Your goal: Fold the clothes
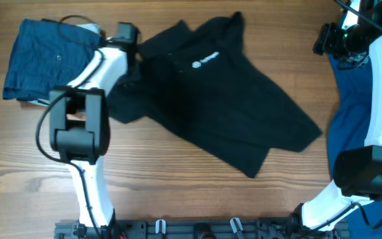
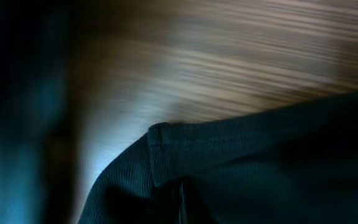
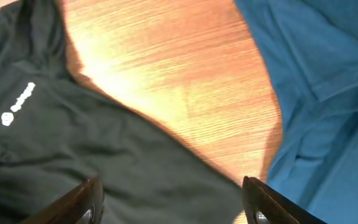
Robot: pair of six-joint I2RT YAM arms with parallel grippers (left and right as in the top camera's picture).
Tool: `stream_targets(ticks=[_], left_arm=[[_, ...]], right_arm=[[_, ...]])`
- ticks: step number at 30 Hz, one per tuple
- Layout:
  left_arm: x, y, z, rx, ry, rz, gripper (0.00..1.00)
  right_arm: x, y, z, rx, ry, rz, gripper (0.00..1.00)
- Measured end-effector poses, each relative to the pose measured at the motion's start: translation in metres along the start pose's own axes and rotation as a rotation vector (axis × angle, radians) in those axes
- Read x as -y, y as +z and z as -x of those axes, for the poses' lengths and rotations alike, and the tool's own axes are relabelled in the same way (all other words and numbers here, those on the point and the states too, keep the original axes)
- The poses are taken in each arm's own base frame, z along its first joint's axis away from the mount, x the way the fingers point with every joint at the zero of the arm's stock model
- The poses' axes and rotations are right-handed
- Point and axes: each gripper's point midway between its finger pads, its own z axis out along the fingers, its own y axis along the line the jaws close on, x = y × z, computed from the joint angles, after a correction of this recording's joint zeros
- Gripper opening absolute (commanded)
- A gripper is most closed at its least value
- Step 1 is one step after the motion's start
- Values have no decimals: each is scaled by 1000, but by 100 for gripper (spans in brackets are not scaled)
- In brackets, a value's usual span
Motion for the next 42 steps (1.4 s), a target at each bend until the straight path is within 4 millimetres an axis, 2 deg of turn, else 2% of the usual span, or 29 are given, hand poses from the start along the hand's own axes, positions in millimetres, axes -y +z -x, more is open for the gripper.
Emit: stream_targets(ticks=[2,5,6,7,8,9,10,12,13,14,15,18,22,24,27,30,34,38,42], left_arm=[[-22,4,-1,-33,-60,17,4],[-21,3,0,-31,-82,-7,6],[-20,1,1,-19,-86,-13,10],[-15,-2,4,2,-91,-33,18],[0,-16,7,41,-77,-73,18],[14,-36,14,93,-64,-110,18],[29,-70,22,167,-48,-161,16],[48,-130,34,294,-31,-248,4],[53,-170,39,368,-27,-299,4],[54,-184,41,392,-28,-317,4],[54,-186,40,389,-26,-322,4],[62,-154,30,310,-2,-302,4],[72,-110,17,221,29,-265,4],[74,-96,12,194,54,-249,4],[76,-83,7,170,74,-236,4],[81,-79,13,193,74,-247,4],[105,-66,16,204,131,-336,4],[114,-38,0,134,170,-347,4],[115,-34,-2,126,180,-346,4]], right_arm=[[-6,0,-6,-26,1,36,71],[-25,14,-26,-97,-63,81,68],[-35,23,-35,-125,-106,91,66],[-43,31,-44,-150,-131,95,62],[-52,42,-60,-199,-154,96,57],[-55,52,-75,-244,-149,82,47],[-53,63,-84,-270,-135,67,31],[-45,87,-102,-310,-94,43,11],[-42,101,-111,-323,-84,39,9],[-39,117,-119,-324,-74,38,8],[-38,127,-125,-322,-70,38,8],[-34,153,-140,-311,-59,40,5],[-37,173,-132,-223,-34,59,4],[-39,176,-124,-184,-30,69,4],[-41,180,-117,-154,-13,75,4],[-38,198,-129,-209,-3,64,5],[-39,207,-126,-209,3,74,4],[-47,220,-92,-75,1,104,4],[-52,234,-52,91,-7,107,4]])
